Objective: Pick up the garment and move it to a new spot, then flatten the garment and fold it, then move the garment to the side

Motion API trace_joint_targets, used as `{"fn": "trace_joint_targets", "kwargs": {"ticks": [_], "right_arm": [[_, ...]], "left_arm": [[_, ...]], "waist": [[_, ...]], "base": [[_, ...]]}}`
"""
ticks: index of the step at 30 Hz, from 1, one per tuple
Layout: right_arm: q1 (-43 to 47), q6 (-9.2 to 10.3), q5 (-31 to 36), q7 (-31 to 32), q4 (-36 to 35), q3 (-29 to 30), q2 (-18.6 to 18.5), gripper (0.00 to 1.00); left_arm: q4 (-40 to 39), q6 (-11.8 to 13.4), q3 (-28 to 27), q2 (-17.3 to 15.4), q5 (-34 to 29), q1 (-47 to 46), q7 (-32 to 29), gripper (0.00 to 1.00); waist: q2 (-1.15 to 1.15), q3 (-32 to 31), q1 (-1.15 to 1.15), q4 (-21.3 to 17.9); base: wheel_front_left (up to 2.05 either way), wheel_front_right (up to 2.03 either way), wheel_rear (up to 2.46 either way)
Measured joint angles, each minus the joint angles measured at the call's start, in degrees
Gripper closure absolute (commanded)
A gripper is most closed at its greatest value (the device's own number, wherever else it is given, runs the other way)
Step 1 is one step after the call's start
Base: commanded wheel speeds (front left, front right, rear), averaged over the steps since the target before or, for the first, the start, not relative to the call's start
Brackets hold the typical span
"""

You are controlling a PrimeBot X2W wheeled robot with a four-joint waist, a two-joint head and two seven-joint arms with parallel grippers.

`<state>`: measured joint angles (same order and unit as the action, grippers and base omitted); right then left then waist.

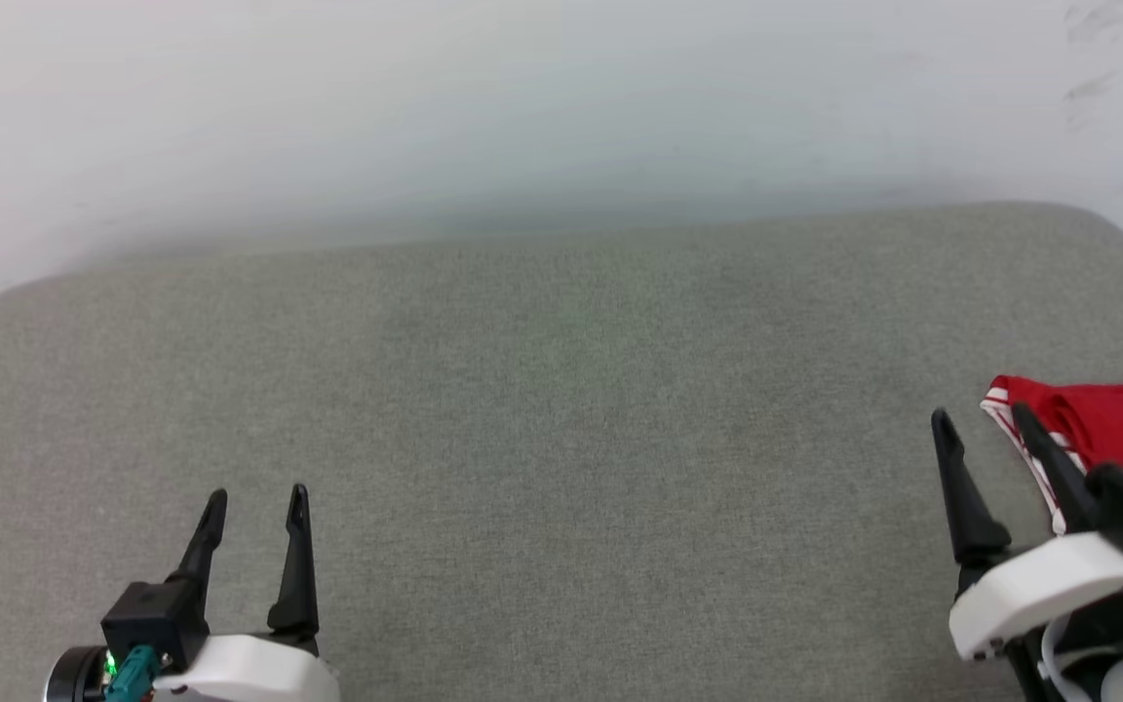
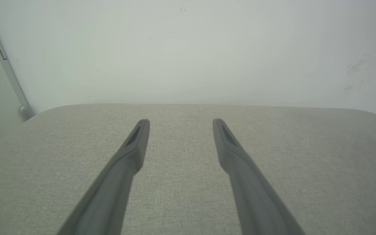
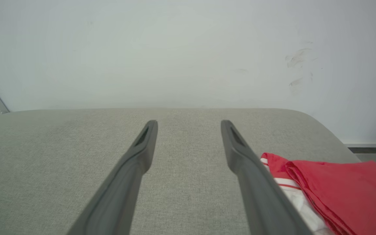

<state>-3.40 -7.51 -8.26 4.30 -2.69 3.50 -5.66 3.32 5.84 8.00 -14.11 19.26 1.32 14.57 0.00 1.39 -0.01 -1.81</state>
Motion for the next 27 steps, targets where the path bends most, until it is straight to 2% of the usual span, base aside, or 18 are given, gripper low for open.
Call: {"fn": "trace_joint_targets", "kwargs": {"ticks": [10, 27], "right_arm": [[6.8, 0.00, -1.1, 0.0, -3.0, -1.4, 1.1, 0.00], [7.3, 0.00, -1.2, -0.2, -3.0, -2.6, 1.7, 0.00]], "left_arm": [[-0.1, 0.3, 0.2, 0.1, -0.1, 3.5, 0.2, 0.00], [0.2, 0.4, 0.3, -0.3, -0.4, 3.6, 0.3, 0.00]], "waist": [[0.00, -3.5, 0.00, -0.7], [0.00, -3.9, 0.01, -0.8]], "base": [[0.00, 0.00, 0.00], [0.00, 0.00, 0.00]]}}
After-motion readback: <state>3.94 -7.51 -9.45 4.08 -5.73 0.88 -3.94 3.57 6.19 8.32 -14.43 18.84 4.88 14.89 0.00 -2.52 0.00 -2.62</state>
